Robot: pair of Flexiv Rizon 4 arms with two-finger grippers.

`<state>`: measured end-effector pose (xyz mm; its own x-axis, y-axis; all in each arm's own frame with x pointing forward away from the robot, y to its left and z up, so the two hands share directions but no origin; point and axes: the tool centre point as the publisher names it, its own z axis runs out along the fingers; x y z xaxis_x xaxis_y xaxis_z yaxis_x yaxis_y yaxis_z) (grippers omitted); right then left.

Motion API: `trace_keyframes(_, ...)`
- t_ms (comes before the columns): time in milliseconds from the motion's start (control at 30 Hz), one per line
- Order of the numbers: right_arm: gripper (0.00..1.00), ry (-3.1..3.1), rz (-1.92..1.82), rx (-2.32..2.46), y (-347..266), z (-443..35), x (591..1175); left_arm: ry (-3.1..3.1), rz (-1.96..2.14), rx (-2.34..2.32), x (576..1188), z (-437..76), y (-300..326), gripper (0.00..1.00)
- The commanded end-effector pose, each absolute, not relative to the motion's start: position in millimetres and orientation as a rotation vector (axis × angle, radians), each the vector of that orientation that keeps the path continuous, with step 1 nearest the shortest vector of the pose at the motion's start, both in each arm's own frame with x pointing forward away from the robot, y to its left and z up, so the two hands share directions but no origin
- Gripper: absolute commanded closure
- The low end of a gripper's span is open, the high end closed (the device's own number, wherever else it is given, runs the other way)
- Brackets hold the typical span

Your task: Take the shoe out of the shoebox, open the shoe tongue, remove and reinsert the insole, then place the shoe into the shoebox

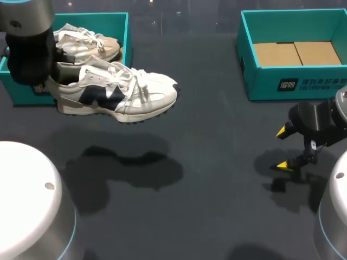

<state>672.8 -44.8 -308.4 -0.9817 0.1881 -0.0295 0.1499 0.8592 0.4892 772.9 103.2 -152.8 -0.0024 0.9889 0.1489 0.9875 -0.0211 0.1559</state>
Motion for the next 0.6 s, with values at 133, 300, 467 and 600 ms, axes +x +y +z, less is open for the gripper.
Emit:
trace_keyframes(133,0.0,2.954,0.765,0.269,-45,-309,671,2.176,0.434,2.242,727,-182,65,1.0)
trace_keyframes(300,0.0,2.954,0.765,0.269,-45,-309,671,2.164,0.419,2.295,707,-204,40,1.0)
trace_keyframes(467,0.0,2.954,0.765,0.269,-45,-309,671,2.183,0.407,2.313,695,-221,26,1.0)
trace_keyframes(600,0.0,2.954,0.765,0.269,-45,-309,671,2.183,0.407,2.313,695,-221,26,1.0)
